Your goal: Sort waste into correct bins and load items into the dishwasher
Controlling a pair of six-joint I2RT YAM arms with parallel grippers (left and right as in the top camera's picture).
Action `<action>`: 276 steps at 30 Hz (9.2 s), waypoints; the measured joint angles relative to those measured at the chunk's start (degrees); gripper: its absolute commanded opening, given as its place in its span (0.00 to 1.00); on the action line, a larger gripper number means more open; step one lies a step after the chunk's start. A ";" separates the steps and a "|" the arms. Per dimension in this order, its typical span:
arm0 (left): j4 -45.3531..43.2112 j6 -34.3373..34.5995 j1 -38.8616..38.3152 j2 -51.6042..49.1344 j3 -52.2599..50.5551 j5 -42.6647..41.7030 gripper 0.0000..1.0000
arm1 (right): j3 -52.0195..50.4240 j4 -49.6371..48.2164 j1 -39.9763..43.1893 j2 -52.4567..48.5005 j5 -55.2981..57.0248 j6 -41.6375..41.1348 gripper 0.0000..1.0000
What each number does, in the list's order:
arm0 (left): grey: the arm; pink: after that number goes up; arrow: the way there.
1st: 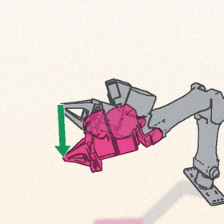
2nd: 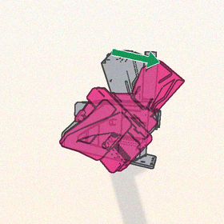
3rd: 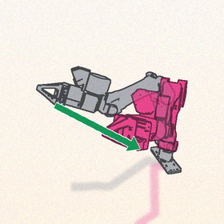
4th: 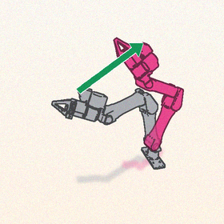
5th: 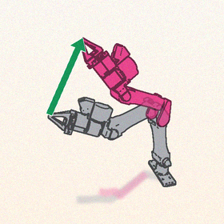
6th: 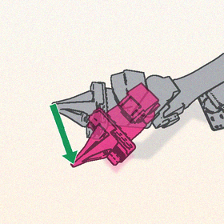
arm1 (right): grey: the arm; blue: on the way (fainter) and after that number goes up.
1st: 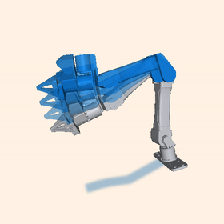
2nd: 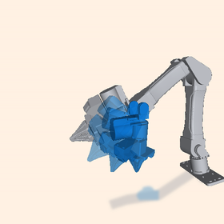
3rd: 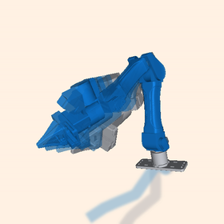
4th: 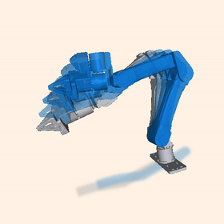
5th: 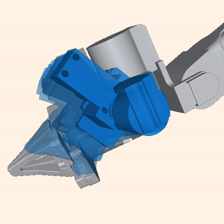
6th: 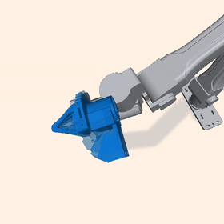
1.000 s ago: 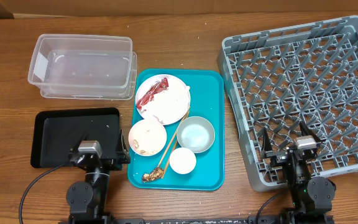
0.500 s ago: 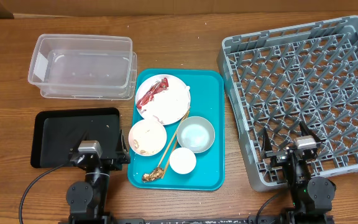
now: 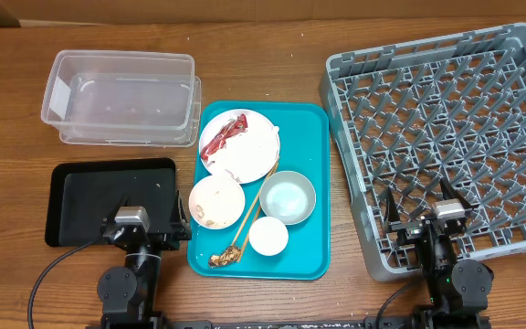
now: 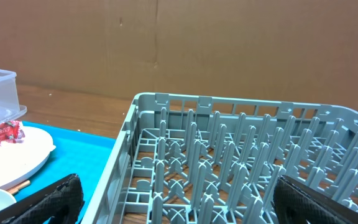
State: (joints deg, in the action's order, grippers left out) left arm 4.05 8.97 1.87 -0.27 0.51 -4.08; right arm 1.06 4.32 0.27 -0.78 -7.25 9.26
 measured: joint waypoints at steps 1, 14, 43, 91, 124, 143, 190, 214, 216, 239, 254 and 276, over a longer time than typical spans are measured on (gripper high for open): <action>0.00 0.00 0.00 0.00 0.00 0.00 1.00 | 0.00 0.04 0.00 -0.02 0.00 0.00 1.00; 0.00 0.00 0.00 0.00 0.00 0.00 1.00 | 0.00 0.02 0.02 0.00 0.00 0.00 1.00; 0.00 0.00 0.00 0.00 0.00 0.00 1.00 | 0.00 0.00 0.00 -0.02 -0.02 -1.70 1.00; 49.64 0.39 -0.68 -68.39 70.25 -8.09 0.96 | 61.29 56.63 0.02 -51.30 4.74 -18.21 1.00; 23.28 -7.50 -21.40 -107.97 70.75 13.44 0.32 | 61.31 58.36 0.02 -51.30 4.72 -18.18 1.00; 19.87 -7.52 -21.40 -108.00 70.75 13.79 0.32 | 61.31 58.93 0.02 -51.30 4.70 -18.23 1.00; 23.23 -7.65 -21.29 -103.54 79.89 22.29 0.04 | 61.31 59.54 0.00 -51.30 4.70 -18.21 1.00; 23.69 -7.65 -6.84 -100.67 81.72 16.61 0.46 | 61.31 59.65 0.00 -51.30 4.74 -18.21 1.00; 25.94 -7.63 -8.15 -100.67 81.72 13.53 0.50 | 61.31 59.67 0.00 -51.30 4.68 -18.21 1.00; 40.17 -7.48 -22.51 -117.24 81.70 2.60 0.36 | 61.31 60.89 0.00 -51.30 4.72 -18.16 1.00; 49.24 -7.50 -20.92 -116.48 93.50 6.29 0.04 | 61.31 60.85 0.00 -51.30 4.70 -18.21 1.00; 43.45 -7.50 -0.17 -108.61 99.19 9.77 0.49 | 61.31 60.83 0.02 -51.30 4.74 -18.16 1.00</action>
State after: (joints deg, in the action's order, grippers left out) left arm 47.51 1.48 1.69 -108.88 99.70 5.69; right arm 62.37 65.14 0.30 -52.07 -2.50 -8.91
